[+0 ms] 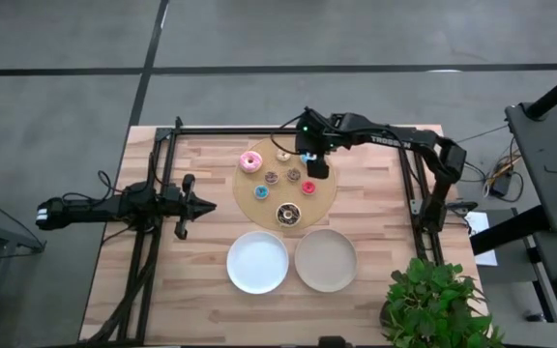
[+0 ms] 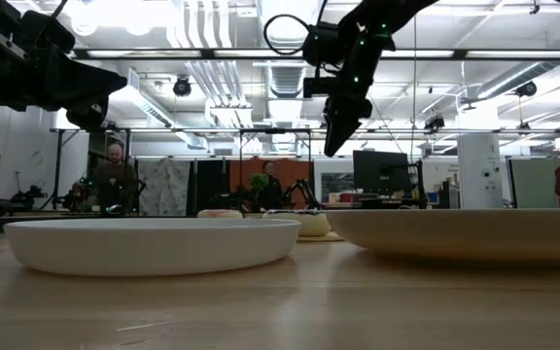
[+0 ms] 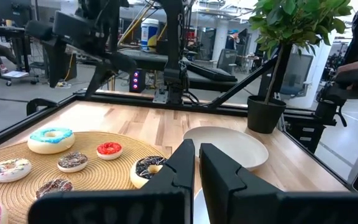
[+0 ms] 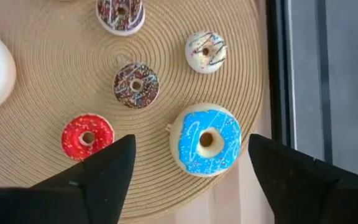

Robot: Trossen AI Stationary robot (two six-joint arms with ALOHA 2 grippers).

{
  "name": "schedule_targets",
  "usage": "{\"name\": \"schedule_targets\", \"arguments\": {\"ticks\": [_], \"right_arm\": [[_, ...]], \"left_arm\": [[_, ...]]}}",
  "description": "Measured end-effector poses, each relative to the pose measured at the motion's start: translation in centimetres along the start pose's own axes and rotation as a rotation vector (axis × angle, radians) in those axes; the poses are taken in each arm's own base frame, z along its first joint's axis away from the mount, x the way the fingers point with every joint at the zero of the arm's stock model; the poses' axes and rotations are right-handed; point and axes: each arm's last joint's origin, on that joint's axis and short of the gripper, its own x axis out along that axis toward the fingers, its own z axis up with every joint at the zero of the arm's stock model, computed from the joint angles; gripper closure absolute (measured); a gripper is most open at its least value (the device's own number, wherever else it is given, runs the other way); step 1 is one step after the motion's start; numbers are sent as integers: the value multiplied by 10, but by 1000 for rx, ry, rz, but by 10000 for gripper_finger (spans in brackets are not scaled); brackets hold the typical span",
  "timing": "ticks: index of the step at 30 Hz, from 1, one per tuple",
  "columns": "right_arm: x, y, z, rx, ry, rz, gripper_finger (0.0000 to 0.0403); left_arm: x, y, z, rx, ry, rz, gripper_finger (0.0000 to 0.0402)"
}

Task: Pick & Place donuts
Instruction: Put the big blue donut on the brown plate

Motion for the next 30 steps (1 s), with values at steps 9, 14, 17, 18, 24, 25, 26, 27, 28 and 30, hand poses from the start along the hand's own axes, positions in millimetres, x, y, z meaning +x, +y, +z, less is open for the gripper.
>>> {"name": "schedule_targets", "arguments": {"ticks": [9, 14, 17, 18, 24, 25, 26, 27, 28, 30], "right_arm": [[20, -2, -4, -70, 68, 28, 83], [33, -3, -7, -72, 100, 41, 83], [41, -7, -10, -63, 123, 48, 83], [44, -8, -11, -62, 132, 51, 83], [62, -13, -18, -79, 183, 84, 84], [65, -14, -19, -78, 189, 88, 83], [67, -16, -21, -75, 194, 94, 83], [69, -17, -22, -70, 197, 100, 83], [71, -18, -23, -66, 199, 104, 83], [72, -20, -24, -63, 197, 106, 84]], "left_arm": [[0, 0, 0, 0, 0, 0, 402], [0, 0, 0, 0, 1, 0, 402], [0, 0, 0, 0, 1, 0, 402], [0, 0, 0, 0, 1, 0, 402], [0, 0, 0, 0, 1, 0, 402], [0, 0, 0, 0, 0, 0, 402], [0, 0, 0, 0, 0, 0, 402], [0, 0, 0, 0, 1, 0, 402], [0, 0, 0, 0, 0, 0, 402], [0, 0, 0, 0, 1, 0, 402]]}}
